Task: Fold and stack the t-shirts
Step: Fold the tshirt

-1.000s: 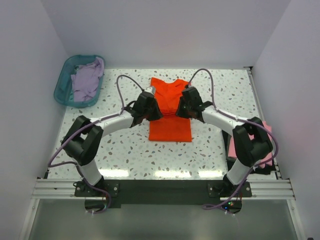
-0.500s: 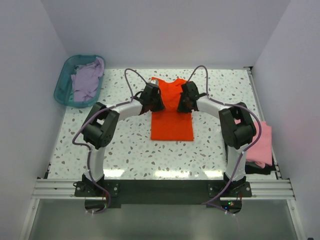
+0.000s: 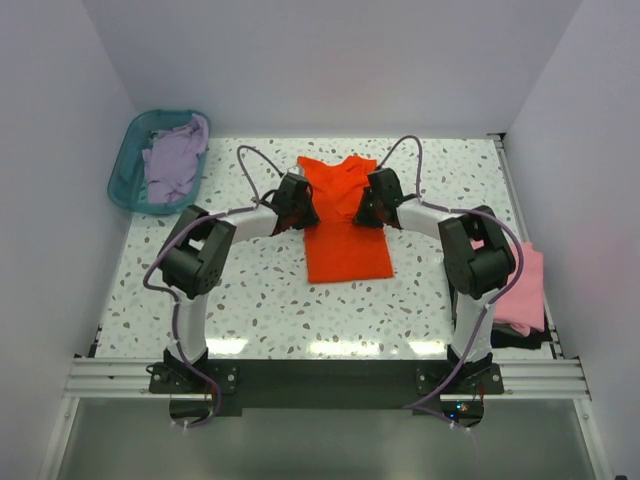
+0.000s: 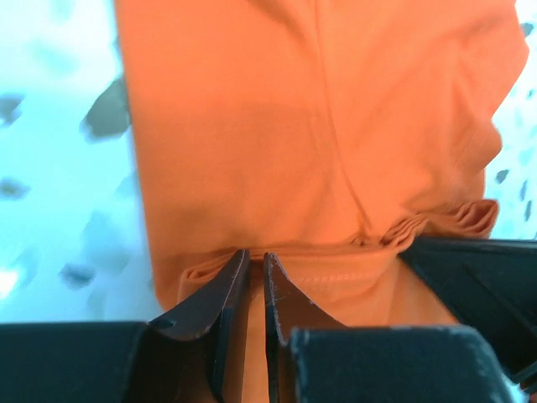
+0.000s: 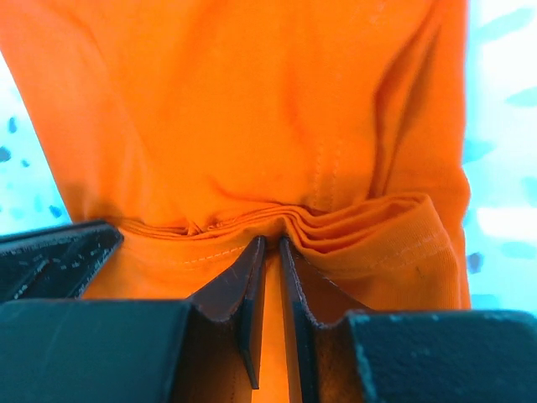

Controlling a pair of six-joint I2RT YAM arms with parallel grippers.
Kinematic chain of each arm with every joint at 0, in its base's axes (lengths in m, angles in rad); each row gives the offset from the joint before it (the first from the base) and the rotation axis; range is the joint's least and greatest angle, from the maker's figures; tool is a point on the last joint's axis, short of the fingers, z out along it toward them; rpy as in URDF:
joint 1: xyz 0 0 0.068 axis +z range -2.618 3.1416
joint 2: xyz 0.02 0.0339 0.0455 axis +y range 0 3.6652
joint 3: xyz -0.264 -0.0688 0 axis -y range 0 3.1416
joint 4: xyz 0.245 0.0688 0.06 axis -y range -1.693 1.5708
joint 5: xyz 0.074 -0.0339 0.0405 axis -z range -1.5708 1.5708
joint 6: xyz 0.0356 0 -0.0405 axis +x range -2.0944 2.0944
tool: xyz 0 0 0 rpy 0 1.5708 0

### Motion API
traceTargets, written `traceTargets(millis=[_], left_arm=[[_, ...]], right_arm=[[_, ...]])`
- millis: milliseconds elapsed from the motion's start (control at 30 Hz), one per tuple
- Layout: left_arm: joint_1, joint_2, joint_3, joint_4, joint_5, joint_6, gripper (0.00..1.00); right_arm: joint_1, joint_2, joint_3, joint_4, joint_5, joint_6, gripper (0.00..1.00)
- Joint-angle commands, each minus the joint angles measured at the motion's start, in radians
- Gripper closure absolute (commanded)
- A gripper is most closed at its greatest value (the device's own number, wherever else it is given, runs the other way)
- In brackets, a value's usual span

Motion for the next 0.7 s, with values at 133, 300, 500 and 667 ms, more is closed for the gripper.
traceTargets(millis=[133,300,500,667], left_arm=[[0.002,-0.198,-0.287,-0.064,-0.138,-0.051,0.83],[0.002,-0.335,-0.423,-0.069,-0.169,-0.045,0.83],[0.018,-0.455,-0.542,-0.1,-0.208,-0.028,0.83],[0.034,-0.452,-0.565,-0.089,-0.184,-0.021,0.83]], right_arm=[[0.113,-0.016,-0.193,0.066,-0.067,0.088,0.84],[0.19,-0.12,-0.348,0.145,-0.058,0.188,0.85],[0.222,-0.225,-0.433,0.217,-0.061,0.277,0.83],[0.198,-0.229,-0.376,0.156,-0.083,0.231,0.83]])
